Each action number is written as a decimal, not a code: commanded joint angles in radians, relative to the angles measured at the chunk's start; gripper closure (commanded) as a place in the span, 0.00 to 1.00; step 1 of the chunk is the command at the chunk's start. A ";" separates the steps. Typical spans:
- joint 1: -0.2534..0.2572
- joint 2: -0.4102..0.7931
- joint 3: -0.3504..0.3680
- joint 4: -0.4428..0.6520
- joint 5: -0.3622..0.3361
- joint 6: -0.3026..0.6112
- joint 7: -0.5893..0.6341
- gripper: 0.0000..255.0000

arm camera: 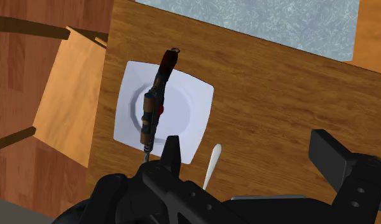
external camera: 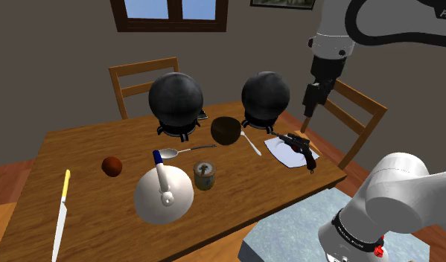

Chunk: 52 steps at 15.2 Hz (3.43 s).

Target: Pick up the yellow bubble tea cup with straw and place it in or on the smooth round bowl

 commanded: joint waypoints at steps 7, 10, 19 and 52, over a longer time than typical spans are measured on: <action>0.003 0.069 0.112 -0.072 0.106 0.150 0.205 0.00; 0.004 0.128 0.169 -0.087 0.151 0.232 0.303 0.00; -0.013 0.386 0.333 -0.048 0.223 0.485 0.594 0.00; -0.035 0.967 0.473 0.184 0.009 0.847 1.102 1.00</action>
